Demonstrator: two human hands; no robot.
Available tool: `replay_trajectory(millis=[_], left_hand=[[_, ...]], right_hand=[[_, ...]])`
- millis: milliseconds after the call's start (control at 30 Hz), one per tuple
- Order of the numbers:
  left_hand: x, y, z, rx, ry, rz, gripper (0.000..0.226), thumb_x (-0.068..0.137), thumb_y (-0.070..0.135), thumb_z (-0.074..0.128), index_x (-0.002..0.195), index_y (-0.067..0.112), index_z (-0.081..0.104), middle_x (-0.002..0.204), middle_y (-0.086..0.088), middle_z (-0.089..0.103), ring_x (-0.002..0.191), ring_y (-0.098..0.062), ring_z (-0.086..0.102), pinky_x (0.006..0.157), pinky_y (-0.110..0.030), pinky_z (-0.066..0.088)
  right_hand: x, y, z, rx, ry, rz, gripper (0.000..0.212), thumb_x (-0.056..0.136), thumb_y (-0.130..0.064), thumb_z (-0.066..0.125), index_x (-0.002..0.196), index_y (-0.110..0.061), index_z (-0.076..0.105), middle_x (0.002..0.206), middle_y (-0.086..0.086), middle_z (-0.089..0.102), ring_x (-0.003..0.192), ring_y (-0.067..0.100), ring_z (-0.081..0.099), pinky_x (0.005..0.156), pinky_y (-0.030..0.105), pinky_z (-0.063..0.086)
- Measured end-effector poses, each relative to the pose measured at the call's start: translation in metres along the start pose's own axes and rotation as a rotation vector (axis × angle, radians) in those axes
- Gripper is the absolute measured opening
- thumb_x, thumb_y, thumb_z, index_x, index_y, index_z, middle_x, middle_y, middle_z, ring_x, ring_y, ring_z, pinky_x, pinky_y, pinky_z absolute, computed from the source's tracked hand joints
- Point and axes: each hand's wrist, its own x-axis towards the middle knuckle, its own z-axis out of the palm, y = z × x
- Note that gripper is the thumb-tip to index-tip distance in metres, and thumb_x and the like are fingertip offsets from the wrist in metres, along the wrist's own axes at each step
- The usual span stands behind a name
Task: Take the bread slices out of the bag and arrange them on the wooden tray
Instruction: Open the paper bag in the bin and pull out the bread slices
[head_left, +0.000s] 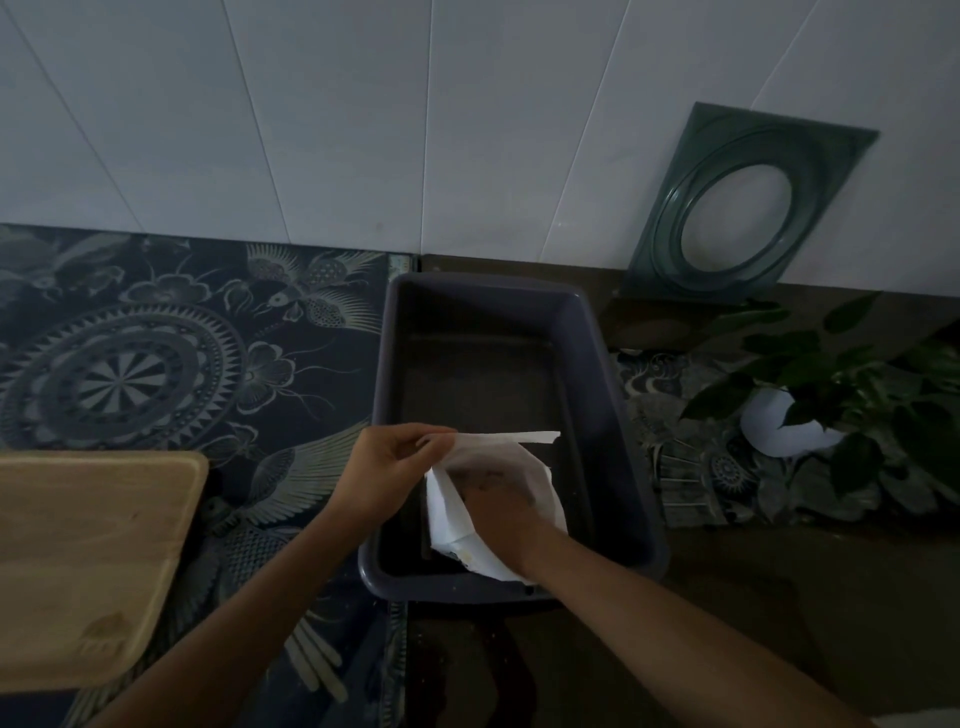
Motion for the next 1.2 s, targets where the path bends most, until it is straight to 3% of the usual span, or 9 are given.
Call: replay_trajectory(millis=[100,233,433,633,700,833,933,1067,1200], left_hand=[[-0.001,0.004,0.001,0.004,0.005,0.005,0.016,0.09,0.029,0.073,0.103,0.025,0.081,0.095,0.005,0.081,0.093,-0.011,0.076,0.09,-0.04,0.06],[-0.001,0.007,0.001,0.013,-0.002,0.003,0.017,0.091,0.029,0.072,0.104,0.026,0.081,0.094,0.008,0.081,0.091,-0.007,0.075,0.087,-0.032,0.06],[0.0,0.007,0.0,0.006,-0.013,-0.005,0.018,0.09,0.034,0.072,0.105,0.028,0.08,0.097,0.007,0.081,0.093,-0.011,0.076,0.088,-0.04,0.061],[-0.004,0.004,0.0,0.031,-0.045,0.013,0.029,0.087,0.054,0.069,0.105,0.035,0.079,0.098,0.007,0.08,0.096,-0.011,0.076,0.09,-0.047,0.06],[-0.005,0.006,0.0,0.011,-0.065,0.003,0.034,0.083,0.06,0.069,0.104,0.036,0.079,0.099,0.005,0.081,0.097,-0.013,0.076,0.092,-0.049,0.059],[-0.007,0.013,0.002,0.01,-0.095,-0.026,0.032,0.089,0.051,0.066,0.11,0.031,0.078,0.105,0.005,0.08,0.101,-0.012,0.074,0.098,-0.048,0.056],[-0.01,0.025,0.003,0.013,-0.101,-0.017,0.032,0.097,0.042,0.058,0.121,0.027,0.074,0.112,0.008,0.078,0.107,-0.009,0.071,0.102,-0.048,0.053],[-0.017,0.053,0.001,-0.053,-0.139,0.102,0.044,0.09,0.058,0.055,0.126,0.037,0.068,0.124,0.008,0.072,0.119,-0.012,0.065,0.104,-0.042,0.051],[-0.022,0.076,-0.005,-0.004,-0.248,0.249,0.061,0.081,0.061,0.069,0.136,0.036,0.058,0.132,0.003,0.065,0.126,-0.019,0.059,0.101,-0.036,0.052]], right_hand=[[-0.001,0.0,-0.004,0.055,0.017,0.029,0.036,0.109,-0.018,0.039,0.136,0.002,0.053,0.132,0.025,0.06,0.121,0.04,0.057,0.106,0.049,0.044],[-0.005,0.0,-0.016,-0.005,0.024,-0.031,0.029,0.101,-0.022,0.051,0.128,-0.011,0.058,0.119,0.01,0.069,0.104,0.026,0.066,0.093,0.04,0.053],[-0.022,0.004,-0.038,-0.114,0.138,-0.13,0.059,0.09,-0.038,0.064,0.145,-0.028,0.044,0.118,0.0,0.071,0.101,0.02,0.069,0.085,0.037,0.057],[-0.055,0.004,-0.076,0.087,0.186,-0.134,0.083,0.08,-0.026,0.074,0.147,-0.048,0.031,0.141,-0.011,0.058,0.122,0.016,0.059,0.088,0.038,0.058],[-0.064,0.003,-0.089,0.069,0.229,-0.148,0.083,0.078,-0.029,0.073,0.146,-0.052,0.032,0.145,-0.018,0.054,0.126,0.014,0.058,0.093,0.042,0.057],[-0.076,0.003,-0.114,0.029,0.246,-0.175,0.076,0.079,-0.04,0.07,0.143,-0.055,0.03,0.125,-0.016,0.066,0.105,0.016,0.068,0.085,0.045,0.06],[-0.082,0.003,-0.134,0.073,0.263,-0.2,0.072,0.082,-0.048,0.068,0.143,-0.055,0.031,0.115,-0.018,0.068,0.096,0.01,0.069,0.078,0.038,0.061],[-0.085,0.008,-0.16,0.154,0.278,-0.237,0.072,0.082,-0.043,0.068,0.144,-0.054,0.033,0.098,-0.021,0.063,0.077,-0.002,0.063,0.065,0.023,0.054],[-0.086,0.009,-0.184,0.18,0.283,-0.299,0.074,0.081,-0.041,0.072,0.143,-0.053,0.035,0.108,-0.02,0.065,0.089,-0.002,0.065,0.076,0.024,0.056]])
